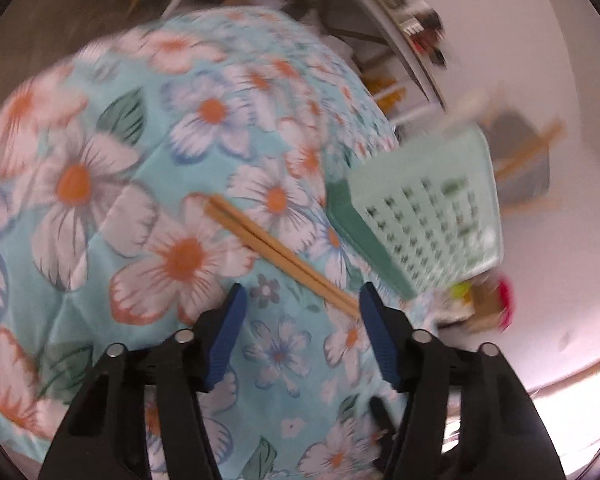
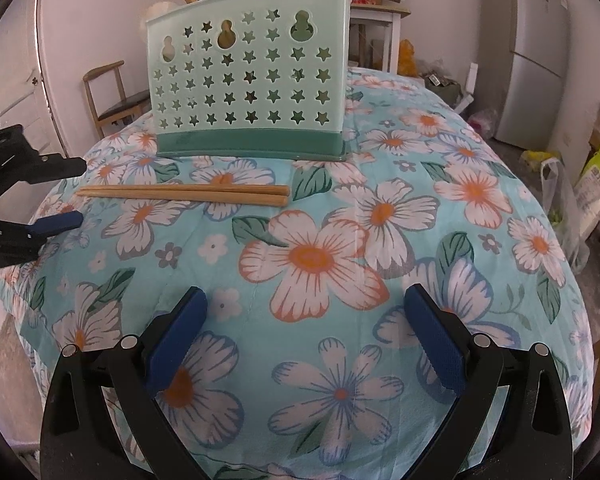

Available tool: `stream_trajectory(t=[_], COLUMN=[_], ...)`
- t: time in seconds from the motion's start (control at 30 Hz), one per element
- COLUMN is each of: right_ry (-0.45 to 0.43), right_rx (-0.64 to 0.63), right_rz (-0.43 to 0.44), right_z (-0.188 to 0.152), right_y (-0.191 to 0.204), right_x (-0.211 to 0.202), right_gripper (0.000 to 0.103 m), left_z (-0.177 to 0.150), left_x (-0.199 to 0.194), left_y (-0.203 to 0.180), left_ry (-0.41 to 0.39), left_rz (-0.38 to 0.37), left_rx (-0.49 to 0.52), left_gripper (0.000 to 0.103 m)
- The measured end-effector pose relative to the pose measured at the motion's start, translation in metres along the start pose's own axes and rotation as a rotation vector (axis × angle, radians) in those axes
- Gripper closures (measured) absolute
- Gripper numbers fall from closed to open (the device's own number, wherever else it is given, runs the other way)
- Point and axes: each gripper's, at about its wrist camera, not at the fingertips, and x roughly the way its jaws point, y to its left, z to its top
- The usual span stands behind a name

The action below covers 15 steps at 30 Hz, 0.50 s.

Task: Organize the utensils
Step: 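Grasp a wooden chopstick with the left gripper and lift it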

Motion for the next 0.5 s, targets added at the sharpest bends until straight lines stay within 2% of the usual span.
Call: stream_trajectory(t=[0.13,0.47,0.5], right_ry=[-0.004,-0.002,-0.002], right_rx=[0.0,0.004,0.005], right_rz=[-0.004,-0.009,-0.008], right_z=[0.001,0.002,0.002], right_y=[0.001,0.001,0.001], right_x=[0.001,0.003,0.003], right_gripper=[0.008,0.008,0.008], left_z=[0.011,0.013,0.015], left_x=[0.004,0.009,0.008], left_y=[0.021,0.041,0.044], left_ry=[-0.013,-0.021,-0.019], left_rz=[-0.084,-0.074,-0.079], left_rx=[-0.163,-0.3,-0.314], left_gripper=[0.062,0.092,0.092])
